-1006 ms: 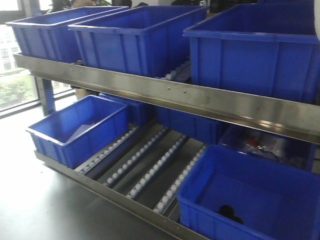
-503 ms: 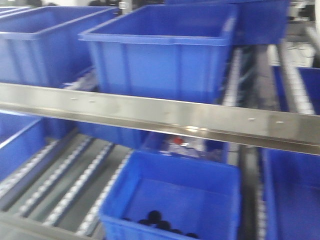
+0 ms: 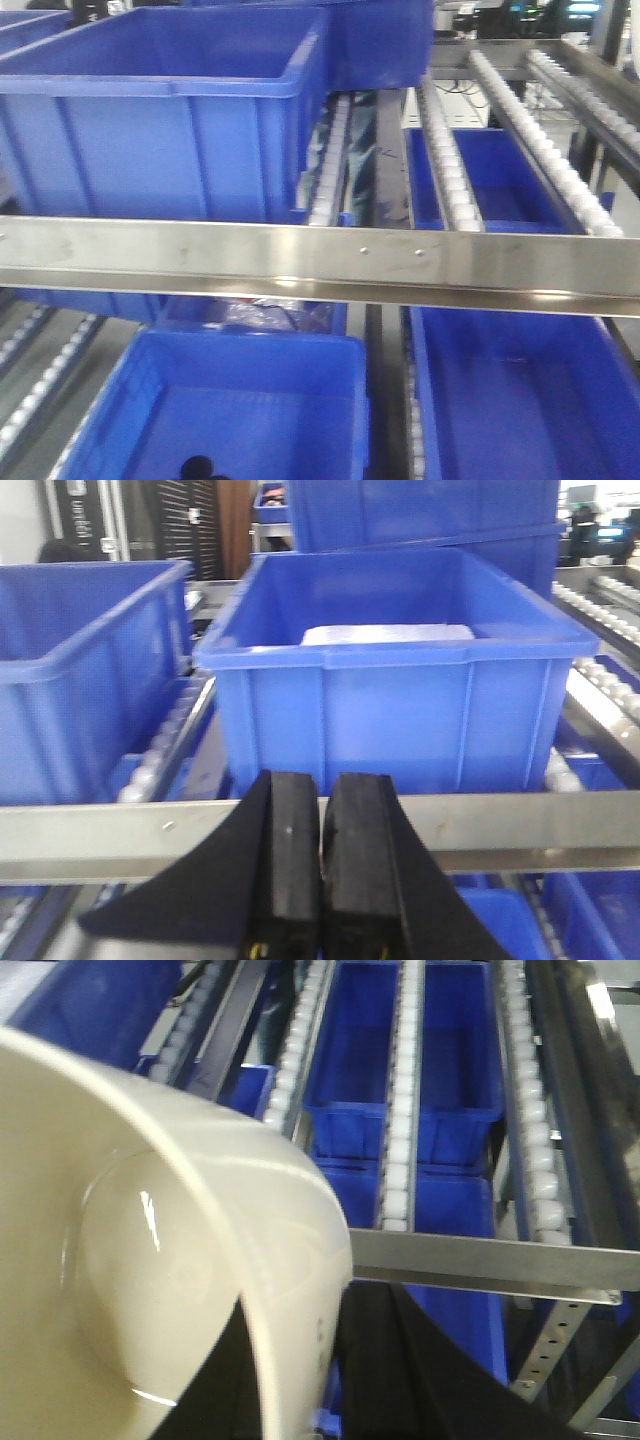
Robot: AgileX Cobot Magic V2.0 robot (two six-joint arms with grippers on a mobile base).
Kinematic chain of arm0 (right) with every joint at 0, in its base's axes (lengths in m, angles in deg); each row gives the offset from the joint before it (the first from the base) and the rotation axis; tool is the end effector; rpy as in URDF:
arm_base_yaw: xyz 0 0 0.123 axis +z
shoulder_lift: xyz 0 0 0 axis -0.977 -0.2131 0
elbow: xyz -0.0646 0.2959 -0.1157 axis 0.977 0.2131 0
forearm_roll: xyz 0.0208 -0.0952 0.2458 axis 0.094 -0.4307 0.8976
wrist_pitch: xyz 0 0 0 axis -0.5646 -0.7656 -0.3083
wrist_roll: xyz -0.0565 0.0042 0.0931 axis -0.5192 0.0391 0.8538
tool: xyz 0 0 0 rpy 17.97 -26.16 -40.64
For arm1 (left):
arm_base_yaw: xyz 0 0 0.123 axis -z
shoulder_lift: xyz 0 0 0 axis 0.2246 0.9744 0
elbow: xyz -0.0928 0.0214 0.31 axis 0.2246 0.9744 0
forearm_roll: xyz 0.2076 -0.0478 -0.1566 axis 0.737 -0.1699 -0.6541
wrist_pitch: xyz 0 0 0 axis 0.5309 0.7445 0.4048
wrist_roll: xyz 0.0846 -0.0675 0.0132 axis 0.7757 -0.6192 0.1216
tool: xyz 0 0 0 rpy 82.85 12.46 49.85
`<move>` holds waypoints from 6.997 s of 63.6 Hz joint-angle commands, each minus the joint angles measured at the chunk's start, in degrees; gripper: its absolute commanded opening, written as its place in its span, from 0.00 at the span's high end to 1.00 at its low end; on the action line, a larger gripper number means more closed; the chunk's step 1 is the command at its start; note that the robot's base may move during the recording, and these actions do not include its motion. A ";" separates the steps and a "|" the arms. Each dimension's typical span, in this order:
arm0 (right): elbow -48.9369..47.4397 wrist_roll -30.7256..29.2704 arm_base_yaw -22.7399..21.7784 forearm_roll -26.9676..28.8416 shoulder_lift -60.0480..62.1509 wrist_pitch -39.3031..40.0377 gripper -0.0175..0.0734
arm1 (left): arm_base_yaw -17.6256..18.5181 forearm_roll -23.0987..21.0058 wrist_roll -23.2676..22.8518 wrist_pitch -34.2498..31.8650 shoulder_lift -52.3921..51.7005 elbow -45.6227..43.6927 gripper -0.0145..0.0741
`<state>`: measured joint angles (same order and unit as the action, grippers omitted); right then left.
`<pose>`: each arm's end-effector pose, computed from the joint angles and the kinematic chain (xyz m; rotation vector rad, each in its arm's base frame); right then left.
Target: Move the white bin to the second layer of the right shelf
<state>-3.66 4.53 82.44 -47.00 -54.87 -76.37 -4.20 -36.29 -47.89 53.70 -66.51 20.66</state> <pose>0.0871 0.0047 0.3480 0.0443 1.8893 0.1114 0.0466 -0.0072 0.2117 0.1347 1.4851 -0.1022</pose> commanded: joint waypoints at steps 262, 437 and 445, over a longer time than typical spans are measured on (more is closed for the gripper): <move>-5.93 -0.24 -0.32 1.79 -25.48 1.76 0.75 | 0.15 -0.29 -0.43 -5.00 -0.76 1.90 0.74; 0.01 -0.24 -3.65 2.63 -40.73 10.70 0.23 | 0.15 -0.29 -0.43 -5.00 -0.76 1.90 0.74; 0.01 -0.24 -3.65 2.63 -40.53 11.03 0.23 | 0.15 -0.29 -0.43 -5.00 -0.76 1.90 0.74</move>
<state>-2.14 4.53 79.08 -44.37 -96.84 -68.79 -4.20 -36.29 -47.89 53.70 -66.51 20.66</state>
